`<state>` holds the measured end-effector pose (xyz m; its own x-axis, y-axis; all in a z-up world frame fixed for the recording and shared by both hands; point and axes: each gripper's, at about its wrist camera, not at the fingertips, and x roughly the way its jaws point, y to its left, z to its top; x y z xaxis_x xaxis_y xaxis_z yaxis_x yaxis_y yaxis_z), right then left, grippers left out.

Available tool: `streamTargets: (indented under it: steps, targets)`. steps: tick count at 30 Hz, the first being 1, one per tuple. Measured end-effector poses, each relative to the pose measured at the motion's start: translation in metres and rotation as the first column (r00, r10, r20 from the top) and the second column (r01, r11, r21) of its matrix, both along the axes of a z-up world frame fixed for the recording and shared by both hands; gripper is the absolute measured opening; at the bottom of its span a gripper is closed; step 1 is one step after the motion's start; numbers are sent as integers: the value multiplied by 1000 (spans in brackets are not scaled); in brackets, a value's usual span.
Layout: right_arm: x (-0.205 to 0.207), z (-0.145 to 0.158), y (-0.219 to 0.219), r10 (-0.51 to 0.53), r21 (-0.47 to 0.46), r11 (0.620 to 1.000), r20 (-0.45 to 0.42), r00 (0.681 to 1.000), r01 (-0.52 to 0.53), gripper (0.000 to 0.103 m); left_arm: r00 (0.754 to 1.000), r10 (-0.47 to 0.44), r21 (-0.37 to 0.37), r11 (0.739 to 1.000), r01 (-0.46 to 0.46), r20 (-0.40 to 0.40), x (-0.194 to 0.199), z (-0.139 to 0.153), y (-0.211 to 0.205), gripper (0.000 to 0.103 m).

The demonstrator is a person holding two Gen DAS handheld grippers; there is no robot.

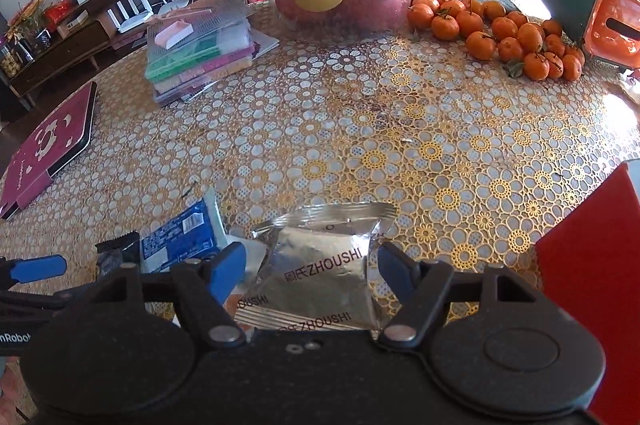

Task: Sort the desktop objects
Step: 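Grasp the black snack packet with the left tool while the right tool grasps the silver ZHOUSHI packet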

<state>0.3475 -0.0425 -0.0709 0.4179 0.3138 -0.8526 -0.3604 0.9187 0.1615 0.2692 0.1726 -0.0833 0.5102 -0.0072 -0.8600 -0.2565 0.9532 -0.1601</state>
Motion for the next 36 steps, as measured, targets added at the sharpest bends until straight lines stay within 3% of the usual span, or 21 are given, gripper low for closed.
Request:
streamTargets:
  steps: [10, 28, 36]
  targets:
    - [10, -15, 5, 1, -42, 999, -5, 1000, -1, 73, 999, 32, -2, 999, -32, -8, 4, -12, 2, 103]
    - [16, -18, -5, -21, -30, 999, -6, 1000, 21, 71, 999, 45, 29, 999, -44, -25, 4, -26, 4, 102]
    - [15, -22, -4, -23, -20, 1000, -14, 1000, 23, 69, 999, 33, 72, 997, -32, -16, 4, -26, 1, 95]
